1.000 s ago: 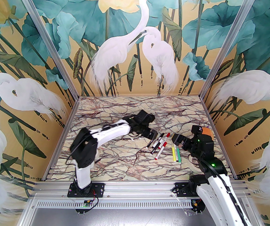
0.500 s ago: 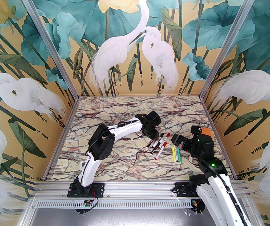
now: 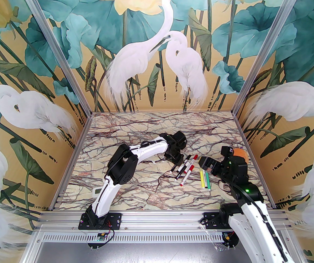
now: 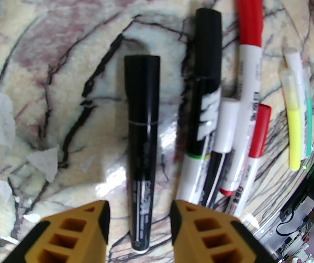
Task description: Open the pen caps
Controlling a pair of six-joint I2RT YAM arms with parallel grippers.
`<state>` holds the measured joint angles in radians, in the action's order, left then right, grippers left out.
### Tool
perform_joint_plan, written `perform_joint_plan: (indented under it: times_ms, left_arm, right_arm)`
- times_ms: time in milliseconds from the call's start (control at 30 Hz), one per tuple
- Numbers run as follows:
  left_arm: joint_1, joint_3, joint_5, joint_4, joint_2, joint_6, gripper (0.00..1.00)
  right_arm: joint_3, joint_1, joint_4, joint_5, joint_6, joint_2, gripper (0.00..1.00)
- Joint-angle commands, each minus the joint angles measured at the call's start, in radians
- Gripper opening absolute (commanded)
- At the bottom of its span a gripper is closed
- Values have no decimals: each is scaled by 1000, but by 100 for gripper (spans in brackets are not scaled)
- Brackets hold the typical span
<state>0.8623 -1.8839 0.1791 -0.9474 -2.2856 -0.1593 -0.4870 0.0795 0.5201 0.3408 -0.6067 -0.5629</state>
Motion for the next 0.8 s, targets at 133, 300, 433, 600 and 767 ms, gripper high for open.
perform_joint_plan:
  times_ms: [133, 300, 433, 600, 767]
  left_arm:
    - [3, -60, 7, -60, -49, 27, 35]
    - [6, -70, 4, -65, -64, 17, 33]
    - [13, -78, -6, -73, -77, 13, 32]
    - [27, -83, -47, -79, -82, 8, 32]
    - [47, -111, -128, -119, -126, 2, 31]
  right_arm:
    - [16, 6, -14, 19, -21, 0, 99]
    - [31, 7, -19, 26, -26, 0, 100]
    - [37, 6, -18, 30, -27, 3, 99]
    - [42, 8, -27, 39, -36, 1, 100]
    - [44, 9, -22, 32, -38, 1, 99]
